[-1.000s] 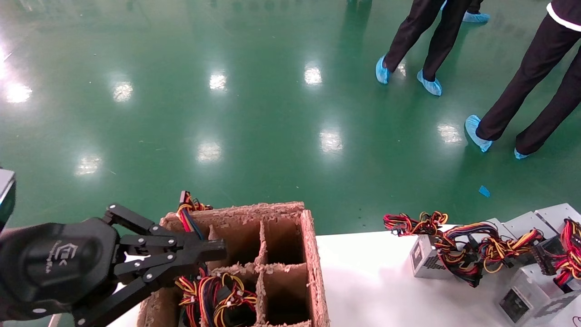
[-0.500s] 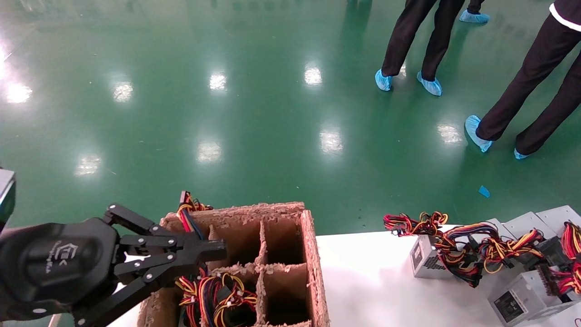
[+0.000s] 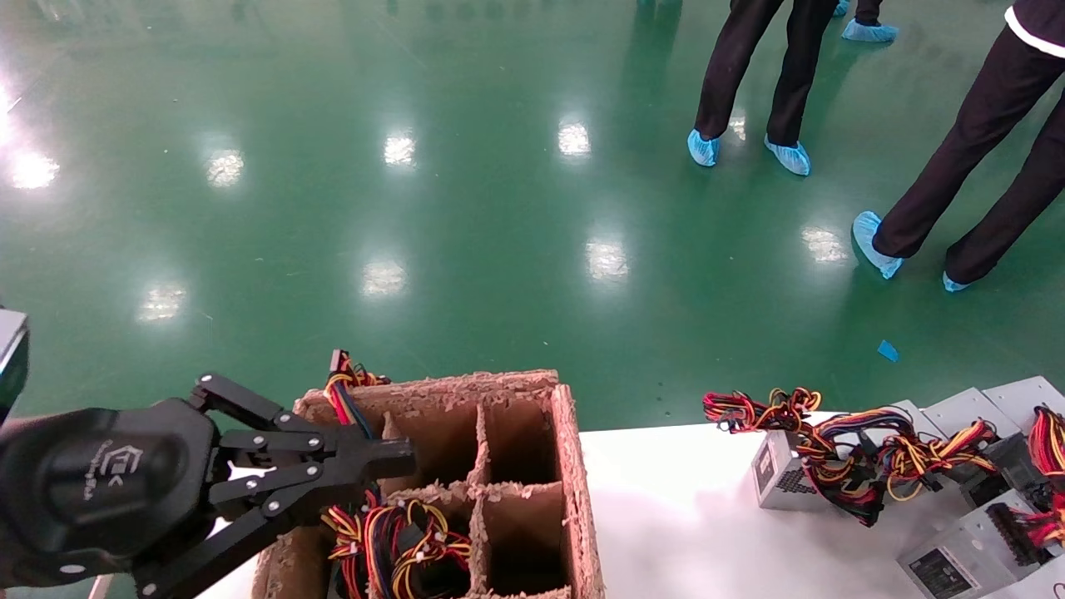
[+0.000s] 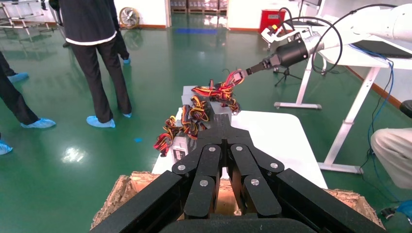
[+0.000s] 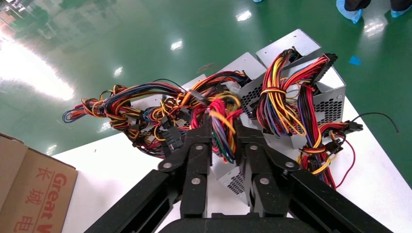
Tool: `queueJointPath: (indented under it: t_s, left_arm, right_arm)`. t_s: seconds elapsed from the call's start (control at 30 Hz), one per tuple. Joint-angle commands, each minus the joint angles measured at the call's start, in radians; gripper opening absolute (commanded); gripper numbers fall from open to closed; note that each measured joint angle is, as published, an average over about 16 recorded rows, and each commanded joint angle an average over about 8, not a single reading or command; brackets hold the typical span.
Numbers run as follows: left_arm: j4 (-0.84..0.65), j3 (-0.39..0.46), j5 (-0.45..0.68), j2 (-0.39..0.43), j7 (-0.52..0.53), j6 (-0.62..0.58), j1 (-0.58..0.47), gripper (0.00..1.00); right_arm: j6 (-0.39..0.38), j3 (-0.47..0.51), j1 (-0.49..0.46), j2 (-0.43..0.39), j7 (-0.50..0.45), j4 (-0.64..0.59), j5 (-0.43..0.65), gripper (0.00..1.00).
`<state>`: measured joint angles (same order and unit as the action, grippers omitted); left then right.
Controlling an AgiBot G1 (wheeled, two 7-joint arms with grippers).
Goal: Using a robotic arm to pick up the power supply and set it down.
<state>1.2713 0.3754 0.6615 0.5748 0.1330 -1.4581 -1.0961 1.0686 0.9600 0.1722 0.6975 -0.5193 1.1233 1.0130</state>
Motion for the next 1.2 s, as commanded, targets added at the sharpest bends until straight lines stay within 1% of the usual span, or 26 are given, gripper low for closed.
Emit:
queueJointPath:
  t_s: [0.03,0.43,0.6,0.8,1.03,1.2]
  left_arm:
    - [0.0,0.0,0.0,0.0,0.0,0.0,0.0,0.0]
    - [0.0,0.0,0.0,0.0,0.0,0.0,0.0,0.0]
    - [0.0,0.0,0.0,0.0,0.0,0.0,0.0,0.0]
    - [0.0,0.0,0.0,0.0,0.0,0.0,0.0,0.0]
    - [0.0,0.0,0.0,0.0,0.0,0.0,0.0,0.0]
    - [0.0,0.0,-0.001,0.0,0.0,0.0,0.0,0.0]
  right_arm:
    - [-0.004,0.004,0.006,0.002,-0.005,0.008,0.001,1.0]
    - [-0.015,0.02,0.03,0.012,-0.026,0.042,0.002,1.0]
    - [-0.008,0.024,0.022,0.014,-0.029,0.061,-0.013,1.0]
    - [-0.001,0.01,-0.026,0.003,-0.01,0.081,-0.036,1.0]
    - [0.053,0.006,-0.096,-0.017,0.081,0.114,-0.077,1.0]
    - [0.081,-0.052,-0.158,-0.026,0.115,0.123,-0.092,1.0]
